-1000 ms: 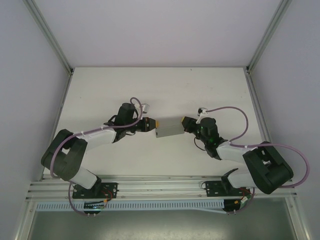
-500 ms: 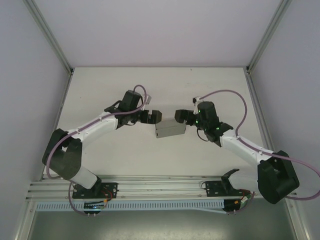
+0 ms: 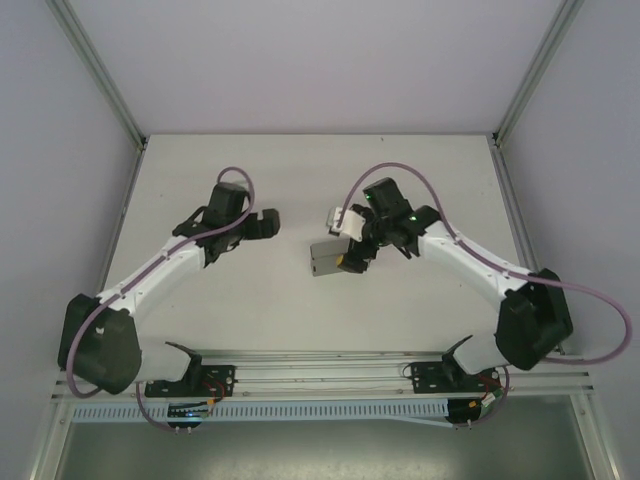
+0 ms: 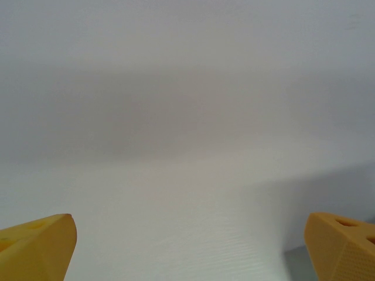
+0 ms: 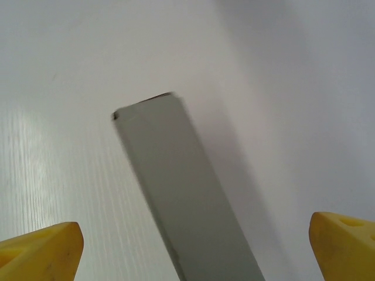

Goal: Assemble paper box

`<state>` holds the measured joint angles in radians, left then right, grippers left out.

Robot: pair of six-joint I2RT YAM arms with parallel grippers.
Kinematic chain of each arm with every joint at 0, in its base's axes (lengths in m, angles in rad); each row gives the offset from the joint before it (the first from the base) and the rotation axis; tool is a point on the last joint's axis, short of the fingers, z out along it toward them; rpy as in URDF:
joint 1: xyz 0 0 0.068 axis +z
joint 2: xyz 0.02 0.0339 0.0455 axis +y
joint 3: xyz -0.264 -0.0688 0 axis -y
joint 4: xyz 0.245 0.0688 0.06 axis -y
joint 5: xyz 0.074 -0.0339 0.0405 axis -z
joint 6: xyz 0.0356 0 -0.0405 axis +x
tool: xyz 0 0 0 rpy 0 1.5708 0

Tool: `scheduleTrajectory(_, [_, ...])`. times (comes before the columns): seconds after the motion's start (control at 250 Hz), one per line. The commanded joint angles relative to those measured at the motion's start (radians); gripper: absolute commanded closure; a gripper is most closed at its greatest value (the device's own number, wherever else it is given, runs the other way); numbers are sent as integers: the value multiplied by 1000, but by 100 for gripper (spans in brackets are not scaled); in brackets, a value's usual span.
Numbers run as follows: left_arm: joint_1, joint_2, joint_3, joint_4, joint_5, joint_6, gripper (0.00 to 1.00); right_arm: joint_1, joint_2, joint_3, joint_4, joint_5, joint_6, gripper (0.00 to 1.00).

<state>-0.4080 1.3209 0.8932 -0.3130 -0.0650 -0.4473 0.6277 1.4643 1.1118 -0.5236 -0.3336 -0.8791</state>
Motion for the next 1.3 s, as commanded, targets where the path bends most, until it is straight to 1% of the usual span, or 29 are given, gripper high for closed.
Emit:
scheduleTrajectory(0.0, [25, -77, -90, -47, -61, -70, 1, 5, 96, 81, -169, 26, -262, 1])
scheduleTrajectory(0.108, [40, -130, -138, -69, -82, -89, 2, 23, 202, 140, -178, 109, -301, 1])
scheduleTrajectory(0.176, [42, -149, -150, -83, -97, -91, 1, 36, 274, 203, -226, 150, -323, 1])
scheduleTrajectory(0.272, [43, -160, -153, -92, -118, -89, 1, 54, 357, 267, -274, 201, -324, 5])
scheduleTrajectory(0.344, [43, -164, -153, -89, -129, -86, 1, 70, 390, 274, -272, 248, -316, 8])
scheduleTrajectory(0.536, [43, -159, -146, -75, -126, -72, 2, 91, 421, 220, -155, 344, -283, 18])
scheduleTrajectory(0.588, [43, -156, -141, -75, -121, -70, 1, 95, 433, 221, -149, 361, -275, 22])
scheduleTrajectory(0.675, [43, -158, -135, -84, -105, -74, 1, 98, 450, 231, -156, 385, -255, 36])
scheduleTrajectory(0.711, [43, -162, -137, -84, -100, -74, 1, 101, 449, 235, -158, 397, -249, 39])
scheduleTrajectory(0.755, [43, -168, -139, -85, -100, -75, 2, 104, 441, 233, -148, 413, -243, 45])
scheduleTrajectory(0.831, [43, -181, -141, -88, -105, -77, 1, 110, 422, 216, -95, 451, -231, 52])
scheduleTrajectory(0.879, [43, -192, -141, -90, -109, -75, 1, 113, 407, 202, -61, 488, -226, 54])
scheduleTrajectory(0.923, [43, -202, -140, -95, -112, -75, 1, 117, 392, 190, -27, 520, -215, 58])
scheduleTrajectory(1.015, [43, -228, -143, -97, -120, -72, 2, 124, 364, 181, 38, 597, -169, 59])
scheduleTrajectory(1.103, [43, -250, -154, -89, -118, -75, 1, 132, 356, 178, 133, 717, -100, 59])
scheduleTrajectory(1.187, [43, -259, -167, -75, -114, -80, 2, 137, 370, 163, 238, 838, -49, 59])
scheduleTrajectory(1.295, [43, -247, -165, -83, -110, -91, 1, 133, 408, 125, 375, 943, 13, 59])
